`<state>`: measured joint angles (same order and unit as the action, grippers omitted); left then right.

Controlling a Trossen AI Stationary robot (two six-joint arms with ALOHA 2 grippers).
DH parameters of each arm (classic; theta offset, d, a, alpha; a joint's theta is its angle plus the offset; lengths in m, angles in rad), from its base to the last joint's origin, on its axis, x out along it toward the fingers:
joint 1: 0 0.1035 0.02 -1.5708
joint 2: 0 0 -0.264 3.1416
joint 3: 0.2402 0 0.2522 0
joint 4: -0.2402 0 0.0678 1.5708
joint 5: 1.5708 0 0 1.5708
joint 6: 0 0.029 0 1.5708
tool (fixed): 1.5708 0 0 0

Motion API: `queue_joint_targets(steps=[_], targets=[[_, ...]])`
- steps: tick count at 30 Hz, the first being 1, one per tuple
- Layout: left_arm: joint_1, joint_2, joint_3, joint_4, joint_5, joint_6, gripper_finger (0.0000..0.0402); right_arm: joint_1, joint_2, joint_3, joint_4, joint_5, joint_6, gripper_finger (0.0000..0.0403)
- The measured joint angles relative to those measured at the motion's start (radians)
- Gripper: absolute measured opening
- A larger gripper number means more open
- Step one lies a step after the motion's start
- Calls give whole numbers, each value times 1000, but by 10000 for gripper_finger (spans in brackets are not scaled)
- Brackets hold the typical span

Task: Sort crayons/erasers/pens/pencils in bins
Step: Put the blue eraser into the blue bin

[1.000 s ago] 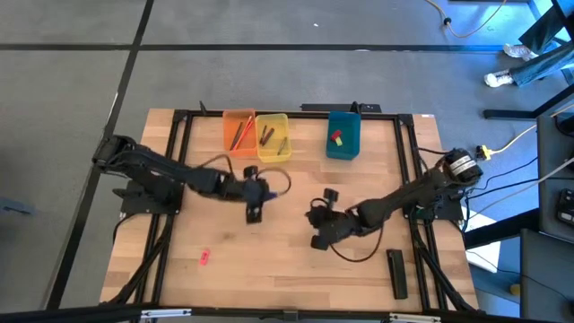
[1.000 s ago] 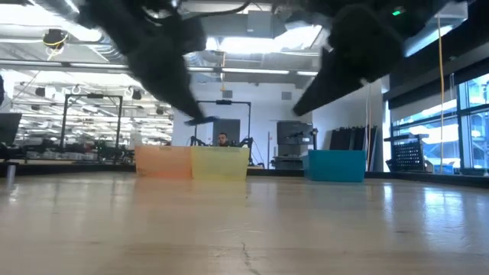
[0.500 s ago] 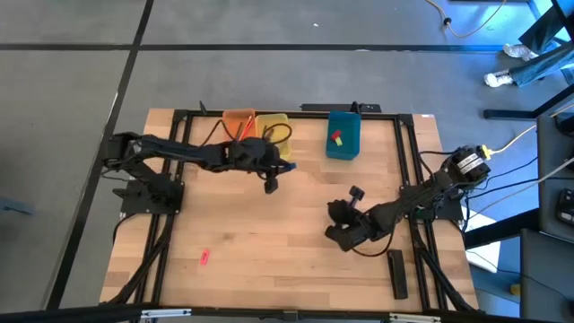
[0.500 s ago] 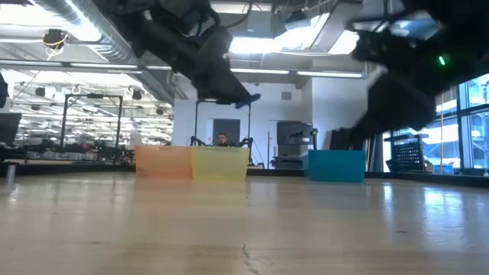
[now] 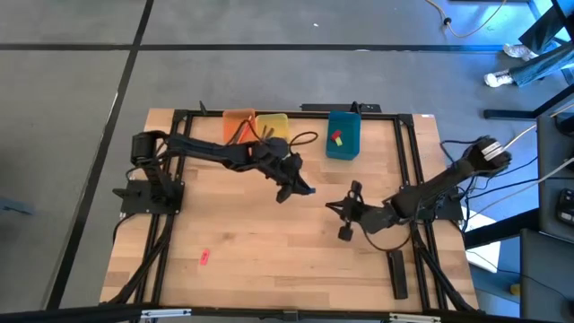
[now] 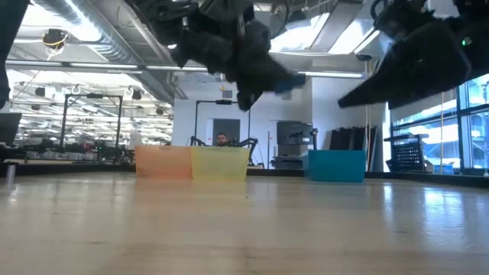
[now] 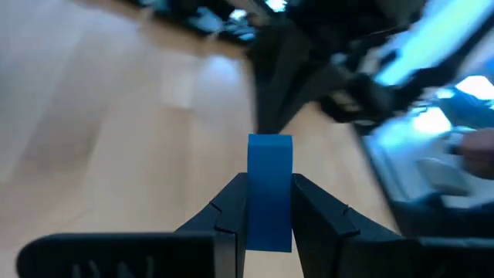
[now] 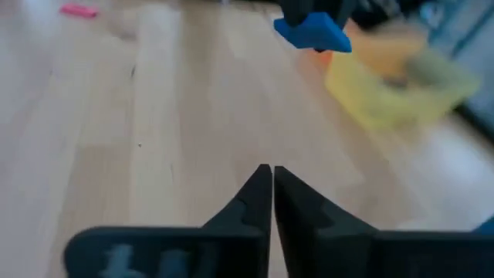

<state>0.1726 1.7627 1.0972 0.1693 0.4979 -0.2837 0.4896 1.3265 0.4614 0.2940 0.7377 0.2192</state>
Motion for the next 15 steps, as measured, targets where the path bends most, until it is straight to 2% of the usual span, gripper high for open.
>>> queue_joint_targets(steps=[3, 7, 9, 15], targets=[[0, -4, 14, 2, 63, -4, 71, 0, -41, 1, 38, -27, -176, 46], [4, -8, 17, 0, 131, -45, 72, 0, -80, 2, 95, -26, -306, 89], [3, -8, 17, 0, 163, -55, 73, 0, -88, 2, 115, -28, -355, 116], [-14, -8, 17, 7, 172, -82, 70, -32, -67, 53, 136, -72, -414, 186]])
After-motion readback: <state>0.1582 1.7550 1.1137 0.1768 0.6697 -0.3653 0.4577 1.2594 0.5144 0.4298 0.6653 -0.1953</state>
